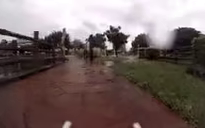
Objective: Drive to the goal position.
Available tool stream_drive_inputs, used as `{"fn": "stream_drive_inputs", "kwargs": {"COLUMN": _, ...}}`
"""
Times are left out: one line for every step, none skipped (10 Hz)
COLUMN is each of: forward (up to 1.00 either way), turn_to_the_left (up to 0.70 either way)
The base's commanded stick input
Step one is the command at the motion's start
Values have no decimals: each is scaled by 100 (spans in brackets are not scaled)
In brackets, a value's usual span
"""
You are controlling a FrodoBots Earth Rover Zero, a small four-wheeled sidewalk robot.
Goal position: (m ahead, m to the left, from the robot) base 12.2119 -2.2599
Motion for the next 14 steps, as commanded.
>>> {"fn": "stream_drive_inputs", "kwargs": {"forward": 50, "turn_to_the_left": 0}}
{"fn": "stream_drive_inputs", "kwargs": {"forward": 50, "turn_to_the_left": 0}}
{"fn": "stream_drive_inputs", "kwargs": {"forward": 50, "turn_to_the_left": 0}}
{"fn": "stream_drive_inputs", "kwargs": {"forward": 50, "turn_to_the_left": 37}}
{"fn": "stream_drive_inputs", "kwargs": {"forward": 50, "turn_to_the_left": 50}}
{"fn": "stream_drive_inputs", "kwargs": {"forward": 50, "turn_to_the_left": 50}}
{"fn": "stream_drive_inputs", "kwargs": {"forward": 50, "turn_to_the_left": 26}}
{"fn": "stream_drive_inputs", "kwargs": {"forward": 50, "turn_to_the_left": 0}}
{"fn": "stream_drive_inputs", "kwargs": {"forward": 50, "turn_to_the_left": 0}}
{"fn": "stream_drive_inputs", "kwargs": {"forward": 50, "turn_to_the_left": 0}}
{"fn": "stream_drive_inputs", "kwargs": {"forward": 50, "turn_to_the_left": 0}}
{"fn": "stream_drive_inputs", "kwargs": {"forward": 50, "turn_to_the_left": 0}}
{"fn": "stream_drive_inputs", "kwargs": {"forward": 50, "turn_to_the_left": 0}}
{"fn": "stream_drive_inputs", "kwargs": {"forward": 50, "turn_to_the_left": 0}}
